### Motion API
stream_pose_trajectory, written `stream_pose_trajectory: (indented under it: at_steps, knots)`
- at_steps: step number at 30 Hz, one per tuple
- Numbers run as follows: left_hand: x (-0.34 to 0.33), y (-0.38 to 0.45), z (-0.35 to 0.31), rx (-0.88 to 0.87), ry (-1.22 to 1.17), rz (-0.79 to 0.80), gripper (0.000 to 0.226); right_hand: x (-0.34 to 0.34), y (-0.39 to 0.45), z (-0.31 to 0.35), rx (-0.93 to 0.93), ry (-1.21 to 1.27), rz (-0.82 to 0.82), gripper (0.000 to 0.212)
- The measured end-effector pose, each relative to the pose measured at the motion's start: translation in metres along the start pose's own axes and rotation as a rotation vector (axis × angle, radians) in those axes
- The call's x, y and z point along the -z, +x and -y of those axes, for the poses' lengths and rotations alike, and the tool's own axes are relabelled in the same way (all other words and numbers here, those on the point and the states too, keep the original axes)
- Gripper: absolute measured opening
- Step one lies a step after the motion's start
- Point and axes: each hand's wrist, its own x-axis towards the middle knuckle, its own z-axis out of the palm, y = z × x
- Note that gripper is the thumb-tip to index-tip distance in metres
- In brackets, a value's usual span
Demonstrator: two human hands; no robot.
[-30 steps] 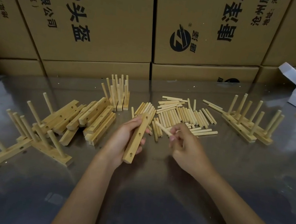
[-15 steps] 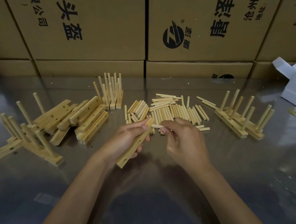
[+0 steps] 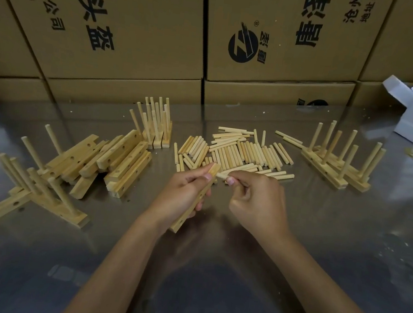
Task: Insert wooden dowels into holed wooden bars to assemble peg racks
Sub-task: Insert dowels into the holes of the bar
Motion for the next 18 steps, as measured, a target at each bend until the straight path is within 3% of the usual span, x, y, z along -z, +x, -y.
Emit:
stream_pose_trajectory:
  at_steps: [9,12,14,18]
  knots:
    - [-0.002,0.001,-0.005,0.002,0.038,-0.055,0.037,-0.001,0.006,0.002,-0.026,0.14,0.061,0.014]
    - [0.007,0.001,-0.009,0.018,-0.048,-0.185,0.032,0.003,0.011,0.003,-0.058,0.248,-0.077,0.03]
    - [0.022,0.003,-0.01,0.054,-0.167,-0.31,0.028,0.005,0.012,0.002,-0.087,0.257,-0.163,0.021]
    - [0.049,0.007,-0.003,0.111,-0.401,-0.458,0.023,-0.012,0.006,0.001,-0.047,0.007,0.029,0.005]
